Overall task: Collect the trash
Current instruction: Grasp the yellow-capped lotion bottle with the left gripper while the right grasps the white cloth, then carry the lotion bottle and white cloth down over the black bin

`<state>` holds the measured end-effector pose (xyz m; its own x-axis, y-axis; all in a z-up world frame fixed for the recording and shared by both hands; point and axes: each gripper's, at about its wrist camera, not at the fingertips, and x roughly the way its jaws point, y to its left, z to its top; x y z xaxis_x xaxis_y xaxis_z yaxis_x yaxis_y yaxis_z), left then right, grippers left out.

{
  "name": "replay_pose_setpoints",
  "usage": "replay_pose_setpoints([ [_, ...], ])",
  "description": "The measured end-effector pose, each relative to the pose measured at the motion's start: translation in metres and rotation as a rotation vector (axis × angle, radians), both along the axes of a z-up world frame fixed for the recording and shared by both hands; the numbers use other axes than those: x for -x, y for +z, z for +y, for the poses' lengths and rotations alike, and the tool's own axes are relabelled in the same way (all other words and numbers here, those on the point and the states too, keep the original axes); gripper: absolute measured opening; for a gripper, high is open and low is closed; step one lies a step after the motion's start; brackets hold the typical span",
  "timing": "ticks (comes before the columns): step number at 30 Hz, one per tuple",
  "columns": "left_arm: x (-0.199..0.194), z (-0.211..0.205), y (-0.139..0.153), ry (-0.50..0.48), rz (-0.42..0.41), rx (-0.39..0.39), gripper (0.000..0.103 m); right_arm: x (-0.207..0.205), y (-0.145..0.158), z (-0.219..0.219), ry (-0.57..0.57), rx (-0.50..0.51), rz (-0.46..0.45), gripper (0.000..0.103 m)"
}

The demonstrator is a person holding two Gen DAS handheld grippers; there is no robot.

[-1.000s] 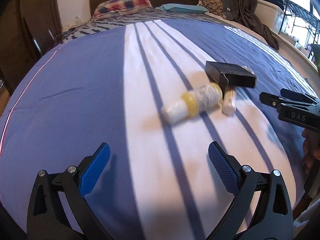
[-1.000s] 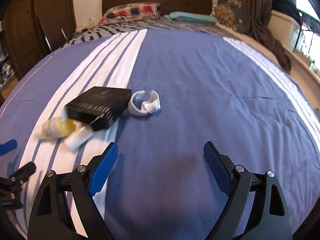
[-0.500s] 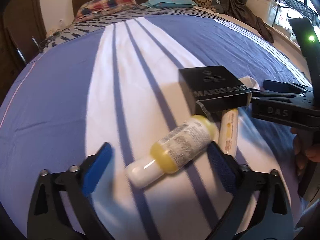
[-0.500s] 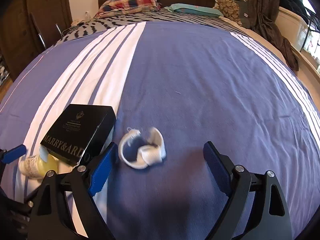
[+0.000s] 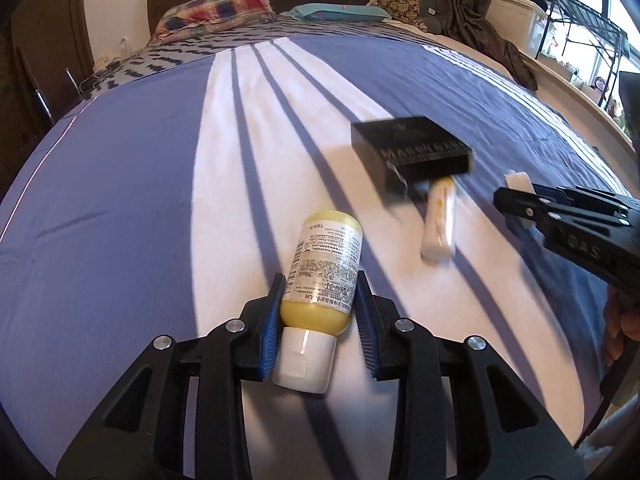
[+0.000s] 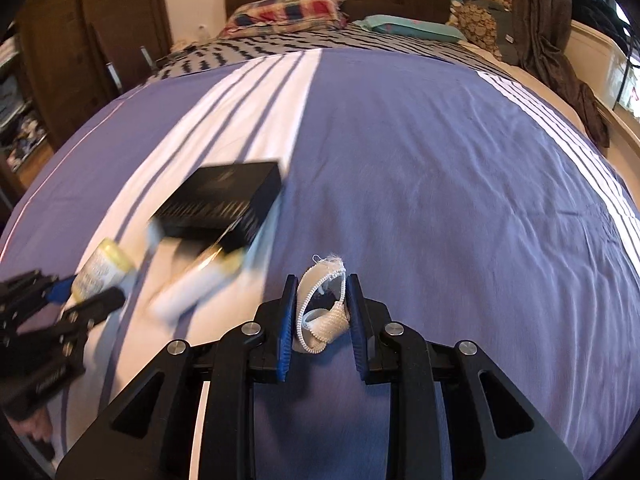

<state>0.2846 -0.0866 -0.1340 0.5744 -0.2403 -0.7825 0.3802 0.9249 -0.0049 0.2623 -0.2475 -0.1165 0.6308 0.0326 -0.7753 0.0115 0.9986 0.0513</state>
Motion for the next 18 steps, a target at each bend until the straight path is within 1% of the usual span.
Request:
replay_pose_setpoints([
  [5,0.041,0.012,0.001,0.004,-0.009,-0.008,0.032,0.051,0.001,0.017,0.027,0.017,-0.018,0.025],
  [9,0.08,0.022,0.003,0.014,-0.01,0.016,0.031,0.084,0.004,0.027,0.054,-0.003,-0.026,0.025],
  [10,0.092,0.026,0.004,0.017,-0.011,0.024,0.031,0.084,0.004,0.027,0.054,-0.003,-0.026,0.025],
  [11,0.1,0.027,0.004,0.017,-0.012,0.029,0.031,0.1,0.006,0.031,0.064,-0.016,-0.028,0.025],
  [12,0.112,0.029,0.005,0.017,-0.014,0.034,0.031,0.1,0.006,0.031,0.064,-0.016,-0.028,0.025],
  [14,0.128,0.032,0.005,0.019,-0.018,0.035,0.031,0.118,0.009,0.036,0.073,-0.02,-0.038,0.025],
  [15,0.14,0.033,0.006,0.019,-0.023,0.034,0.031,0.137,0.011,0.039,0.079,-0.031,-0.049,0.025],
  [16,0.147,0.034,0.007,0.017,-0.026,0.036,0.031,0.137,0.011,0.039,0.079,-0.031,-0.049,0.025],
  [18,0.165,0.036,0.008,0.016,-0.03,0.046,0.031,0.157,0.014,0.042,0.083,-0.03,-0.057,0.025],
])
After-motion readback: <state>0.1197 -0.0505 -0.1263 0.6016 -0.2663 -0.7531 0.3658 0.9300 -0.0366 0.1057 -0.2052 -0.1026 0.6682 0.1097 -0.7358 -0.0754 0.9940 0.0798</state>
